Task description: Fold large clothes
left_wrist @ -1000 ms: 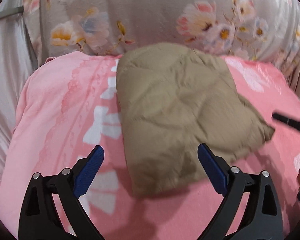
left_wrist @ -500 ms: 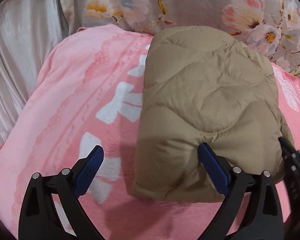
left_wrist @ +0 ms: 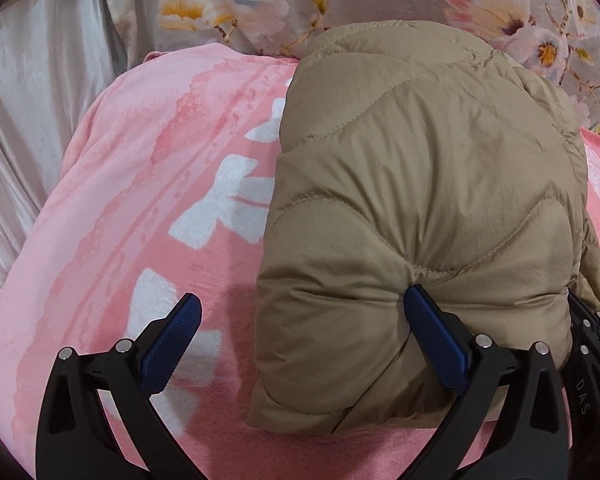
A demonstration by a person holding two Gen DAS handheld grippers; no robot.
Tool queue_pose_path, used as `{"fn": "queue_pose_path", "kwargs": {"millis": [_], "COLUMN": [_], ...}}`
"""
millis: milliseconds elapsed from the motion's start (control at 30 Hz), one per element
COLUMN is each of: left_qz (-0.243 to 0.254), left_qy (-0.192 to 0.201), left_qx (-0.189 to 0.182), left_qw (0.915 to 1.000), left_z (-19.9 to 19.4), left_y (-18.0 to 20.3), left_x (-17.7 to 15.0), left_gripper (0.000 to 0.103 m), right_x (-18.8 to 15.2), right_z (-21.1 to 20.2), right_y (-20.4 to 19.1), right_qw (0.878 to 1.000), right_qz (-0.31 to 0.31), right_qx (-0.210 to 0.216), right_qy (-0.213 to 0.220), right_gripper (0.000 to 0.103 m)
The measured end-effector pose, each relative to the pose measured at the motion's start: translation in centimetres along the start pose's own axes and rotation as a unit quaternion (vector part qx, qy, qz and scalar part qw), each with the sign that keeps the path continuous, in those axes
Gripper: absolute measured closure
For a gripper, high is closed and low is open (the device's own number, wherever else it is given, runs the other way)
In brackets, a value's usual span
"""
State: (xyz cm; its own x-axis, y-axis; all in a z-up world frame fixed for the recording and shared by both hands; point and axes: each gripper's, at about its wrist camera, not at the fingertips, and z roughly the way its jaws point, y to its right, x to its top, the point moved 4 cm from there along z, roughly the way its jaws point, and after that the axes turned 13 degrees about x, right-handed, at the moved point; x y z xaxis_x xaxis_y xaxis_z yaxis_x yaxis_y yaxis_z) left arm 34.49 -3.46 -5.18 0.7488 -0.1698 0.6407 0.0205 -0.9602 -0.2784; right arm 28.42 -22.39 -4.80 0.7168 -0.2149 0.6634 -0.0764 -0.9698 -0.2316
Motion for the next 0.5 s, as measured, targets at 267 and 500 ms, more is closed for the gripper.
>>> {"fn": "queue_pose_path", "kwargs": {"millis": [267,500], "left_qz": [-0.003,-0.001], "left_qy": [0.014,0.026], "left_qx": [0.007,0.019], "left_qw": [0.9999,0.9995], "left_z": [0.25,0.02], "left_y": [0.33,0.45], "left_x": [-0.33,-0.48], "left_gripper": [0.005,0.005], "right_x": [0.01,-0.03], "right_z": [0.12,0.10], "right_y": [-0.03,-0.06], "right_qw": [1.000,1.000], "right_qz": [-0.001,-0.002], "right_qx": [-0.001,-0.003], "right_qy": [0.003,0.005], "right_gripper": [0.103,0.103]}}
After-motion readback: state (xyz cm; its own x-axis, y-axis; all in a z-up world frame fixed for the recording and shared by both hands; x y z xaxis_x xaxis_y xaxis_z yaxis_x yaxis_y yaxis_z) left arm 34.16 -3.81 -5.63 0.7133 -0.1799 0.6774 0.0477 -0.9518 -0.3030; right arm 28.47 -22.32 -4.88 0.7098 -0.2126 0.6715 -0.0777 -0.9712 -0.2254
